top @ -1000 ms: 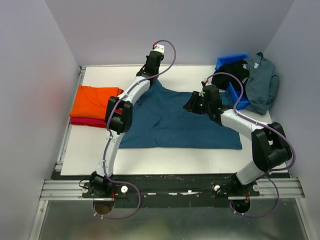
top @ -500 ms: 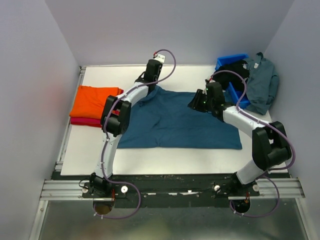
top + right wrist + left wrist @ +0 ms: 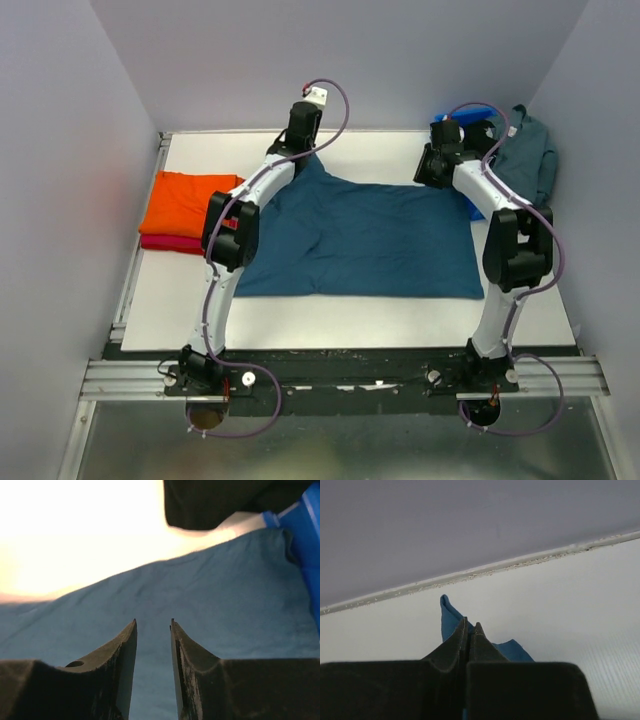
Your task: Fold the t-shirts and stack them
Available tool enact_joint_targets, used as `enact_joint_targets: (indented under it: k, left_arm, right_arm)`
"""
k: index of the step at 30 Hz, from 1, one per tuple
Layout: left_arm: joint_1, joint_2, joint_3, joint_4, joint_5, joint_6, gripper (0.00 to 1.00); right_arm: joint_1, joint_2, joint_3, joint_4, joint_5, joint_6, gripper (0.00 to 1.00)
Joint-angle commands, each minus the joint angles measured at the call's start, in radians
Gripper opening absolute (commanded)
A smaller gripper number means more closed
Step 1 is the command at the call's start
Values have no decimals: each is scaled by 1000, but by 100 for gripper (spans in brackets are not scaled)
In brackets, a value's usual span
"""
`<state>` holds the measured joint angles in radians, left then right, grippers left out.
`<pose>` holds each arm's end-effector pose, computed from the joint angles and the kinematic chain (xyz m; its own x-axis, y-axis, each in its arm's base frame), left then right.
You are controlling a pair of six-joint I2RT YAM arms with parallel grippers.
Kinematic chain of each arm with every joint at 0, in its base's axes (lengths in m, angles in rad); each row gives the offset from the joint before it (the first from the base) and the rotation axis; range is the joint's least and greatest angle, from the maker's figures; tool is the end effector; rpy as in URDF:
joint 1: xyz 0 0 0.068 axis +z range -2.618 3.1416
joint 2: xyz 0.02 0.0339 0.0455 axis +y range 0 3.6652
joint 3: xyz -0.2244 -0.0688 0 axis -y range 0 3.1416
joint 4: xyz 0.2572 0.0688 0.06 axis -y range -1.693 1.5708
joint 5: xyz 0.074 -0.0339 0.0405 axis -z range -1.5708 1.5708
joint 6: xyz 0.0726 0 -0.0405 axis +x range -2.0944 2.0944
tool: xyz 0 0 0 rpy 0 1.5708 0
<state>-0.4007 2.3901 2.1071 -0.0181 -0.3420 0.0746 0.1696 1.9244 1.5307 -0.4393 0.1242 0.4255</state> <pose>0.5469 -0.2053 0.2103 -0.2669 0.1893 -0.9449 0.0927 0.9810 0.1704 0.4514 0.0682 0.1727 -0.6995 0.2958 -0.6505 0.2233 0.9552 0.1942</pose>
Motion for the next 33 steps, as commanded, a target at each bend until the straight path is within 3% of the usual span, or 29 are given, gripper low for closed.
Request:
enact_joint_targets:
  k: [1, 13, 21, 26, 33]
  left_arm:
    - [49, -8, -51, -22, -46, -19, 0]
    - [100, -16, -102, -16, -71, 13, 0]
    - [106, 3, -99, -34, -67, 25, 0]
    - [106, -23, -148, 13, -22, 10, 0]
    - [106, -2, -111, -14, 1, 1, 0]
  right_arm:
    - [-7, 91, 140, -161, 110, -77, 42]
    - [-122, 399, 580, -375, 138, -131, 43]
    - [-128, 511, 729, -417, 144, -177, 45]
    - [-148, 643, 945, -510, 155, -177, 43]
    - [-229, 665, 980, -417, 101, -142, 45]
